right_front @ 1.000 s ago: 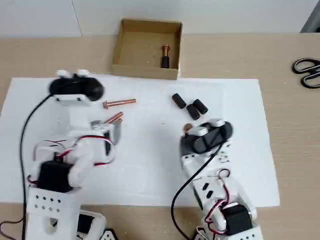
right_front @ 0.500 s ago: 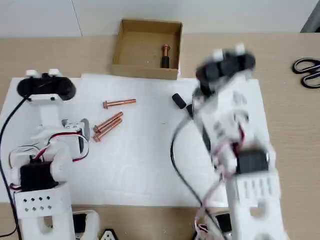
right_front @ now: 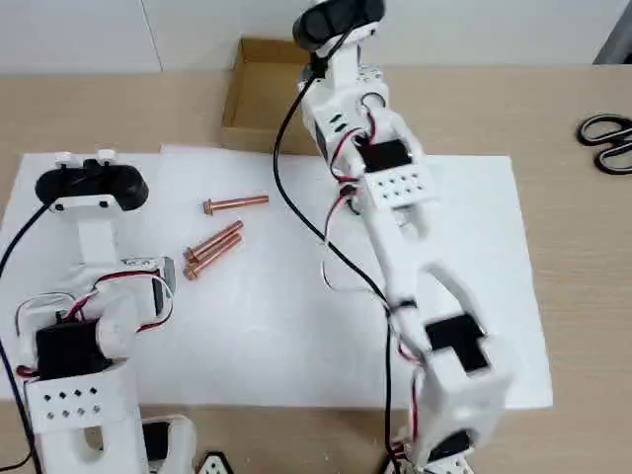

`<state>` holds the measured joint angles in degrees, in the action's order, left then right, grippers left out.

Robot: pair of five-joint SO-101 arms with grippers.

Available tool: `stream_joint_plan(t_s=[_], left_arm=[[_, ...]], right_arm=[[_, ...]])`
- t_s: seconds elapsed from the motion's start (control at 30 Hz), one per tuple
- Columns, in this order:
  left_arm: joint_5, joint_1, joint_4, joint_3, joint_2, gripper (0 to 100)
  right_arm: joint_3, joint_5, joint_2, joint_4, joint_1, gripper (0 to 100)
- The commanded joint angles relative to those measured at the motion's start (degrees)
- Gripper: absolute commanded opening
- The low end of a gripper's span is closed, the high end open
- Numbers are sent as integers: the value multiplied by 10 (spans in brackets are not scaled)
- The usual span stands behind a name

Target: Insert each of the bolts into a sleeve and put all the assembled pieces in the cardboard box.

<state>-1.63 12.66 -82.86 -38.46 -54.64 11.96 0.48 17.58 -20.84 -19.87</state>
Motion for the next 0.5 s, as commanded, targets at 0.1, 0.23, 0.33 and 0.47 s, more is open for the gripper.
stream_joint_plan(t_s=[0.1,0.23,0.33,0.47], left_arm=[[1,4,-4,8,-7,149],[1,4,-4,8,-7,149],[1,4,-5,7,-7,149],[1,4,-16,7,-7,149]], right_arm=[[155,4,141,58,-3,3],[221,4,218,58,-6,6],[257,4,265,58,-7,8],[309,4,317,58,-8,8]])
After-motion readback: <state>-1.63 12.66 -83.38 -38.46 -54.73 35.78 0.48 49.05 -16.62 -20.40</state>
